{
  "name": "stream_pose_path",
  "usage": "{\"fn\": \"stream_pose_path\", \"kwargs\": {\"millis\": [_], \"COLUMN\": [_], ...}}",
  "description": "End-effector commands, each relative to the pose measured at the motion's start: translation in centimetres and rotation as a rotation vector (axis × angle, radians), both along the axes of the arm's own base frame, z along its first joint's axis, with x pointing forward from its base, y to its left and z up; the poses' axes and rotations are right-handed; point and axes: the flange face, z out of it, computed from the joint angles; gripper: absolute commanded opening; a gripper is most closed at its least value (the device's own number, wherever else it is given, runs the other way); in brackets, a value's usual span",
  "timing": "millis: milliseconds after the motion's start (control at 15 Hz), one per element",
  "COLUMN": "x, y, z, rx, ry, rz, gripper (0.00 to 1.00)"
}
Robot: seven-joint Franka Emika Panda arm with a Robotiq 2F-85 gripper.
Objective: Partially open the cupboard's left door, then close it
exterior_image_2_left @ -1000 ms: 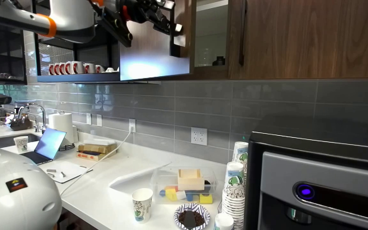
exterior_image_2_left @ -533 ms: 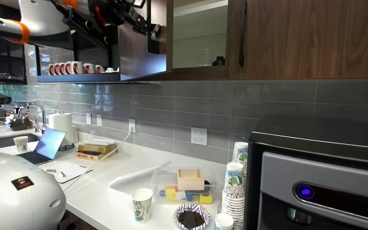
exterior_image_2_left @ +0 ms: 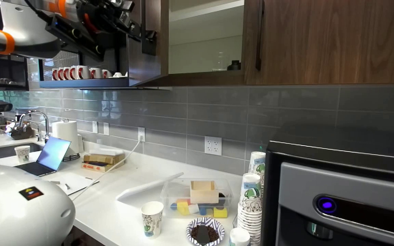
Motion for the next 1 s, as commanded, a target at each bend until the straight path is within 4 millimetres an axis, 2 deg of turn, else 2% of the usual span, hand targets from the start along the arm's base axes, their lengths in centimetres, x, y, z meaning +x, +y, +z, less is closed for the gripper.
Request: {"fn": "stream_pose_path", "kwargs": {"millis": [0,600,933], "x": [-1.6,-3.8,-4.0], "y": [0.1,1.5,1.5], "z": [-1.7,-1.9,-1.9], "rx": [-0.01,-0.034,-0.035], "ry": [0.022,0.011,0.013], "rz": [-0.017,0.011,0.006], "gripper": [1.0,1.0,1.0]}}
